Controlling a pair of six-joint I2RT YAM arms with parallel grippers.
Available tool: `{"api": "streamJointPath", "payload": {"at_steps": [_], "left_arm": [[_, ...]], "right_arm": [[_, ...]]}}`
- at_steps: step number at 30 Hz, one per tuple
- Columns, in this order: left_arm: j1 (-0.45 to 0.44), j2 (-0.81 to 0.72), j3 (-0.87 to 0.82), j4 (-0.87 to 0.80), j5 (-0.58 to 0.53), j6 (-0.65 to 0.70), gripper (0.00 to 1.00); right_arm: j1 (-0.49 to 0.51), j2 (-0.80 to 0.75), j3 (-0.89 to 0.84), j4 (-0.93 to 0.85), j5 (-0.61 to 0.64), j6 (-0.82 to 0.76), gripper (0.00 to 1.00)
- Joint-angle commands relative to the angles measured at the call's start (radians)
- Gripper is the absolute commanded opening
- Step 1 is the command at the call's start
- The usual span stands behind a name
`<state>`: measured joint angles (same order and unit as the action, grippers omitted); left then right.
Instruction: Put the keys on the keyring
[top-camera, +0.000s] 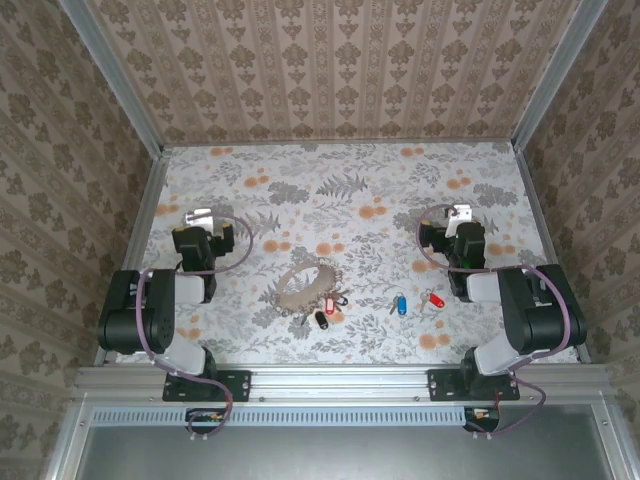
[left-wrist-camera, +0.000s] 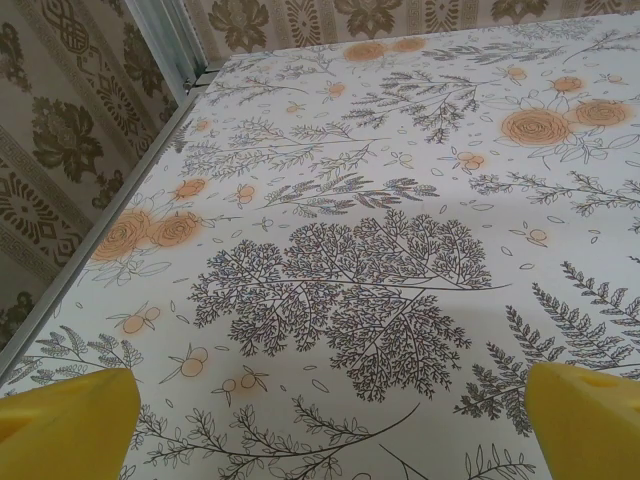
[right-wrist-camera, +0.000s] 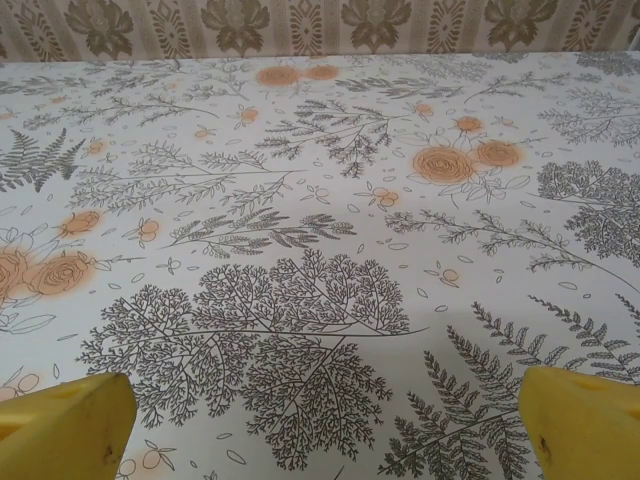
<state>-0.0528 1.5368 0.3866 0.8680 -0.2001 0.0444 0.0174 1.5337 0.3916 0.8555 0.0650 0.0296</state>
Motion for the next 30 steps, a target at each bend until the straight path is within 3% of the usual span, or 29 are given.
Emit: {"api": "streamJointPath", "payload": {"at_steps": [1, 22, 30], "left_arm": [[-0.004, 0.001, 0.0, 0.028, -0.015, -0.018, 1.0], [0.001, 0.002, 0.0, 0.025, -0.007, -0.021, 1.0], [-0.009, -0.025, -0.038, 0.077, 0.055, 0.01, 1.0]], "right_arm": [[-0.004, -0.006, 0.019, -0.007, -0.025, -0.002, 1.0], [-0.014, -0.005, 0.013, 0.001, -0.047, 0.003, 1.0], [0.008, -0.033, -0.026, 0.047, -0.057, -0.03, 1.0]]}}
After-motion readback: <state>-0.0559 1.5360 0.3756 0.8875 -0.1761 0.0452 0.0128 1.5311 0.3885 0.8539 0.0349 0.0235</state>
